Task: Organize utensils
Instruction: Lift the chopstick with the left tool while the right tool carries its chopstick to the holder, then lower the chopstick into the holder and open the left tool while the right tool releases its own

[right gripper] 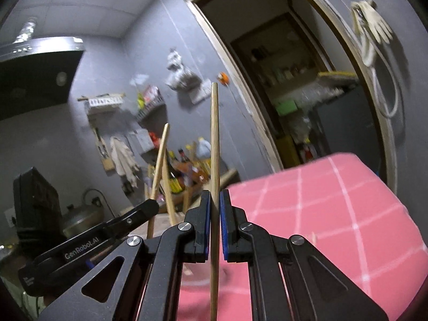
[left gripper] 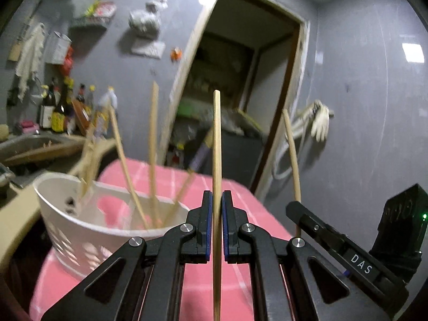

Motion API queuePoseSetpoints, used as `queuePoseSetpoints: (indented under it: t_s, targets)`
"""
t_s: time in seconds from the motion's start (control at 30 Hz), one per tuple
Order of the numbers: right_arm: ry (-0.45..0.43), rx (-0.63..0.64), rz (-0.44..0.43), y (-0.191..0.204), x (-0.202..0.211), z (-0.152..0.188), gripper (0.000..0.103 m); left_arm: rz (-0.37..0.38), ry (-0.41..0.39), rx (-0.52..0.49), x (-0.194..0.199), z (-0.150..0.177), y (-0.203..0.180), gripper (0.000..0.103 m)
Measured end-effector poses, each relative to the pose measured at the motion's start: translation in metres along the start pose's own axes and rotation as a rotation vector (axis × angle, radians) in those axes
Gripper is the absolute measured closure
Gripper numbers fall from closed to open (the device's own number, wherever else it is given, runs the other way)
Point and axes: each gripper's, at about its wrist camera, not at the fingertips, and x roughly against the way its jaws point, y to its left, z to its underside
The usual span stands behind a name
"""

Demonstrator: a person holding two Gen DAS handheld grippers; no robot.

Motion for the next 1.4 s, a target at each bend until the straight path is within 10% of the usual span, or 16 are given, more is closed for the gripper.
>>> queuePoseSetpoints:
  t_s: [0.47, 1.4]
  targets:
    - [-0.183, 0.027, -0.110, 0.054, -0.079, -0.022, 0.098, -0.186, -0.276, 0.064, 0.029, -0.068, 0.126, 0.098]
    - [-0.017, 0.145, -0.016, 0.048, -0.106, 0.025, 0.098, -0.293, -0.183, 0.031, -0.005, -0.017, 0.134, 0.098]
